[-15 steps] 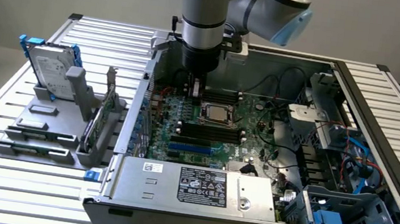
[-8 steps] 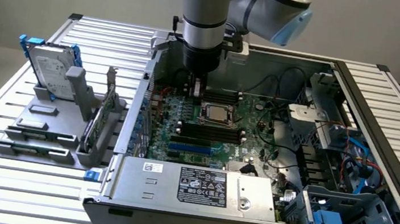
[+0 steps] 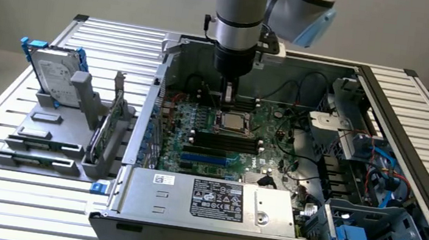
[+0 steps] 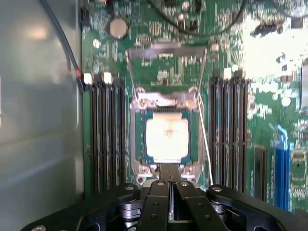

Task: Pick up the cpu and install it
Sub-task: 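Close the cpu cover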

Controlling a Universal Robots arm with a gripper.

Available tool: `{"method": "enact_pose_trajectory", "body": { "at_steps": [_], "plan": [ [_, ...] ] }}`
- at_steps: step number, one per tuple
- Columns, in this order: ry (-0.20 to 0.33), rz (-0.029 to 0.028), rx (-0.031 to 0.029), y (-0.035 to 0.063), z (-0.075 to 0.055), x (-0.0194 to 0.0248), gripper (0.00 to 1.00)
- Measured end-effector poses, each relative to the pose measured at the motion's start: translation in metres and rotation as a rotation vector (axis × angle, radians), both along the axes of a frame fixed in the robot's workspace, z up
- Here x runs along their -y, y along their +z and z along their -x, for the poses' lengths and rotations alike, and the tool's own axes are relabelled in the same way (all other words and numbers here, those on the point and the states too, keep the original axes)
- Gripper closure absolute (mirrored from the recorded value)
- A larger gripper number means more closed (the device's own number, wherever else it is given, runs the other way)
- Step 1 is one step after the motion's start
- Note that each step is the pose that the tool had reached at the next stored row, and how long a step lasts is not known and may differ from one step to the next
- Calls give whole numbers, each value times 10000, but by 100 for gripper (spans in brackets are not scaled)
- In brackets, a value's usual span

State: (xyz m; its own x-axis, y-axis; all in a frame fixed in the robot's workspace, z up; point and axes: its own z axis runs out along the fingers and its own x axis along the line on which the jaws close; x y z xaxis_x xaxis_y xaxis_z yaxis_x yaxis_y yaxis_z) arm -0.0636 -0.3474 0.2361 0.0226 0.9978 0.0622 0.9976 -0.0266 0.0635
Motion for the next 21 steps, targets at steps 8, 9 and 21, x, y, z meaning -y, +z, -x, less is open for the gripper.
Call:
{"method": "enact_pose_trajectory", "body": {
  "at_steps": [8, 9, 21],
  "plan": [
    [0, -90, -1, 177, -364, 0, 89],
    [0, -101, 0, 201, -409, 0, 89],
    [0, -183, 11, 364, -953, 0, 89]
  ]
}}
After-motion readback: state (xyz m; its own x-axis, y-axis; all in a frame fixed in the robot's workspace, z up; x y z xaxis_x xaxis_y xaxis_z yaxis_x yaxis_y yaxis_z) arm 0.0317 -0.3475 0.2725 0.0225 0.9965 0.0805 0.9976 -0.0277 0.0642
